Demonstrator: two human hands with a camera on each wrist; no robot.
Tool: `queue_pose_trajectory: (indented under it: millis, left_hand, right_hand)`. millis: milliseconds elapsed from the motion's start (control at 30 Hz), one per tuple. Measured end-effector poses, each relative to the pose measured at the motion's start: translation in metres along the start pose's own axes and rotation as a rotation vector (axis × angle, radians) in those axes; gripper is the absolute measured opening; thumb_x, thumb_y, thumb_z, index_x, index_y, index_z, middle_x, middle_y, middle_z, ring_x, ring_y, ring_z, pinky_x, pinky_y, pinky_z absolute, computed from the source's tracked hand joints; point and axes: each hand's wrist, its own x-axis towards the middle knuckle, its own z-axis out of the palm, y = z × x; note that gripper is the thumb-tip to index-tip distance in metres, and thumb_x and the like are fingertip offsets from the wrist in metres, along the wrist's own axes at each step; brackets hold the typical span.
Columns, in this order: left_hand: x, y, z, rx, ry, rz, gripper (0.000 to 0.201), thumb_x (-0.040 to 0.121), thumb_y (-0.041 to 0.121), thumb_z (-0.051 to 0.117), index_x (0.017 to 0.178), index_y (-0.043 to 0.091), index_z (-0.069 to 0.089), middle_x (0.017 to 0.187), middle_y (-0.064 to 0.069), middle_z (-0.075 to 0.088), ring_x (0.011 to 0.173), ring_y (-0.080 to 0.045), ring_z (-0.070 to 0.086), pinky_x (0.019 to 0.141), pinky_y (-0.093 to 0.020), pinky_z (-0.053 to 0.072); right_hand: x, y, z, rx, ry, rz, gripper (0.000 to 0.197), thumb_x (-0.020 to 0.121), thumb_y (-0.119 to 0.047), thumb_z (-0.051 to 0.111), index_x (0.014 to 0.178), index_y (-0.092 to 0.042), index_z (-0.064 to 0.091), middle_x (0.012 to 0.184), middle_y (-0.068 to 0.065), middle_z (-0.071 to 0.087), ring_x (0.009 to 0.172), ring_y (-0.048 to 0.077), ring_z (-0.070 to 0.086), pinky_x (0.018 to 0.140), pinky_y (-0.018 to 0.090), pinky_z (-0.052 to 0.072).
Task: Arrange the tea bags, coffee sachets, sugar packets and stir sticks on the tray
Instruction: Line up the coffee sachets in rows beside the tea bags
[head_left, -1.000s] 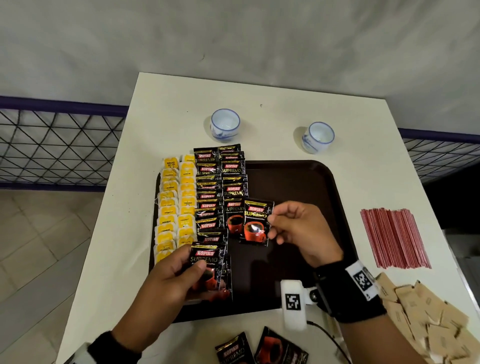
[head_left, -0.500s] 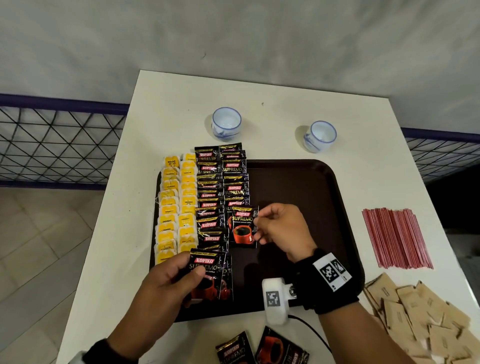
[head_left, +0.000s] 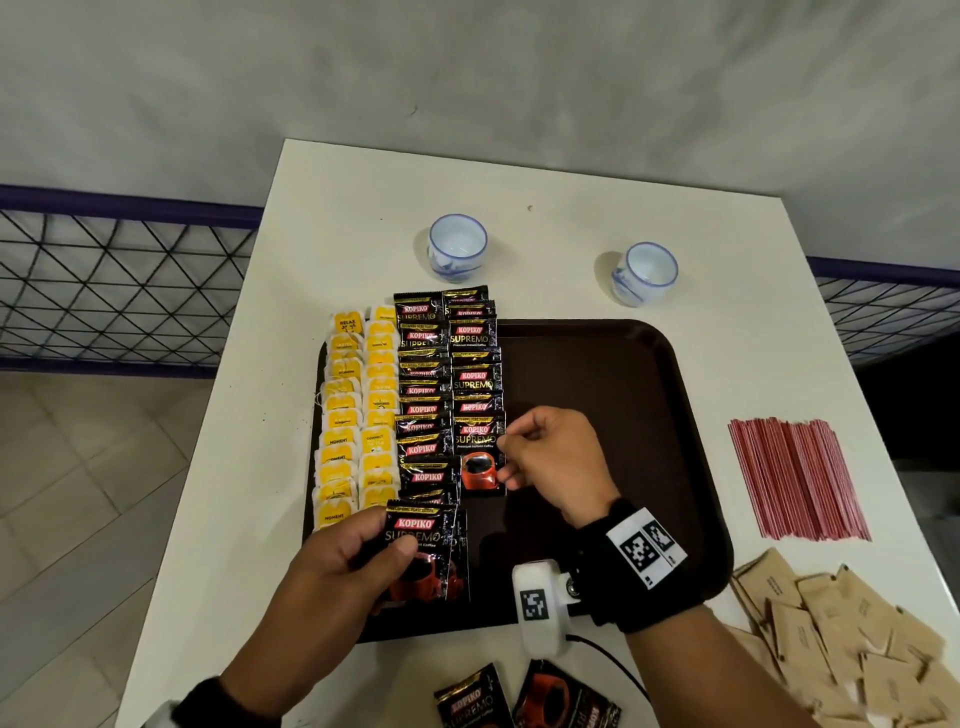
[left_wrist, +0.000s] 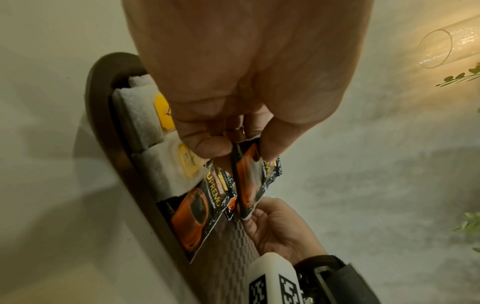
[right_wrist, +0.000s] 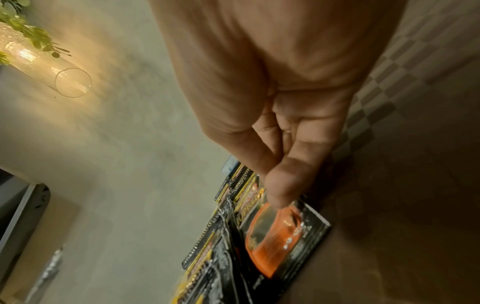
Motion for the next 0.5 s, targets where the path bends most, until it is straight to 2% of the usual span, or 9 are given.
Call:
queue_pose_trajectory:
  millis: [100,200,333,433,500]
  left_hand:
    - [0.0,0.0,0.0,0.012,-0.007,0.0,0.021,0.095,0.01,0.062,0.092,0.022,0.079,0.101,-0.011,0.077,0.097,-0.029,0.074,0.087,-0.049,0.061]
    - [0.0,0.001,0.0,0.013,-0.006,-0.005,0.02,0.095,0.009,0.062,0.093,0.02,0.079,0.101,-0.011,0.077,0.097,-0.028,0.075,0.086,-0.047,0.062]
    - [-0.001,0.004,0.002,0.06,-0.011,0.033,0.02,0.095,0.01,0.064,0.091,0.022,0.079,0.098,-0.005,0.078,0.095,-0.021,0.075,0.082,-0.038,0.062]
    - [0.0,0.007,0.005,0.141,0.013,0.106,0.026,0.092,0.01,0.068,0.074,0.027,0.071,0.077,0.006,0.073,0.077,-0.006,0.071,0.067,-0.021,0.055]
    - [0.002,0.011,0.009,0.153,0.057,0.157,0.021,0.09,0.008,0.071,0.074,0.021,0.064,0.07,0.001,0.064,0.07,-0.005,0.068,0.061,-0.019,0.053]
  right_hand:
    - [-0.001,-0.001,0.001,-0.002,0.006,-0.002,0.007,0.091,-0.002,0.067,0.086,-0.006,0.063,0.058,0.006,0.068,0.057,0.029,0.071,0.057,0.035,0.059]
    - [-0.002,-0.001,0.001,0.002,0.007,-0.001,0.007,0.091,-0.003,0.067,0.086,-0.006,0.063,0.059,0.008,0.069,0.059,0.031,0.072,0.059,0.038,0.06]
    - [-0.004,-0.003,0.0,0.025,0.016,0.002,0.007,0.091,-0.005,0.069,0.088,-0.007,0.062,0.061,0.008,0.07,0.061,0.033,0.073,0.062,0.042,0.061]
    - [-0.013,-0.007,-0.005,0.005,0.042,-0.041,0.006,0.09,-0.01,0.07,0.088,-0.009,0.065,0.069,0.007,0.07,0.058,0.026,0.072,0.05,0.032,0.055]
    - [-0.026,-0.012,-0.011,0.021,-0.015,-0.089,0.004,0.09,-0.01,0.07,0.088,-0.009,0.068,0.075,0.01,0.071,0.057,0.022,0.069,0.044,0.026,0.047]
